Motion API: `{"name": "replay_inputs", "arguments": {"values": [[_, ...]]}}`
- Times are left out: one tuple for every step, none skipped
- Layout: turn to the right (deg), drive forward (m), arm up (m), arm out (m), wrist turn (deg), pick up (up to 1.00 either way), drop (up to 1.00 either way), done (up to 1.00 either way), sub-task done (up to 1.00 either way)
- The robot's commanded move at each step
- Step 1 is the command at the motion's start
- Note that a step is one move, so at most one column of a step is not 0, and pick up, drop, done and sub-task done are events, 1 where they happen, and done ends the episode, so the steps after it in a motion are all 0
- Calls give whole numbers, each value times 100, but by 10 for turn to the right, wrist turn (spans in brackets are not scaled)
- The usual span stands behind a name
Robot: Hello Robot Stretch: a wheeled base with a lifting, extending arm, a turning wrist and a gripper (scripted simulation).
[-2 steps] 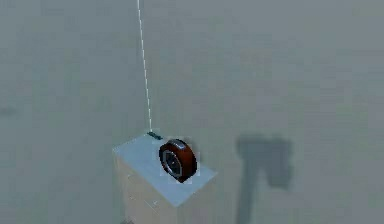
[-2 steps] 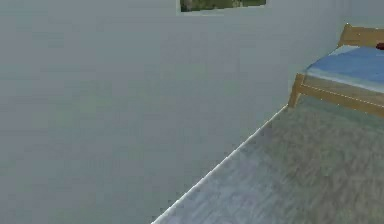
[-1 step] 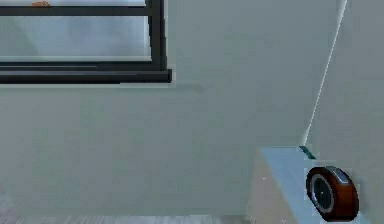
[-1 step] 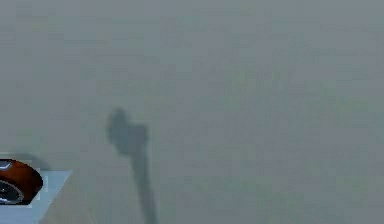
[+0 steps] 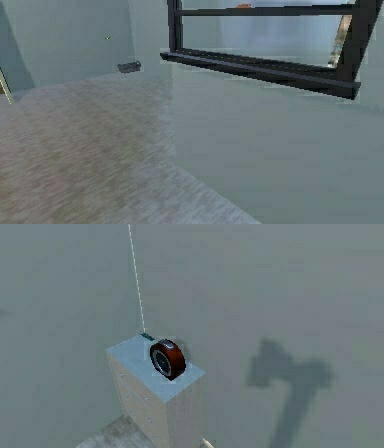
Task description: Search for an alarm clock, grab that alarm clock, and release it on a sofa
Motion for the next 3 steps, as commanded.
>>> {"name": "replay_inputs", "arguments": {"values": [[0,0,50,0,0,0,0,0,0],[0,0,32,0,0,0,0,0,0],[0,0,0,46,0,0,0,0,0]]}}
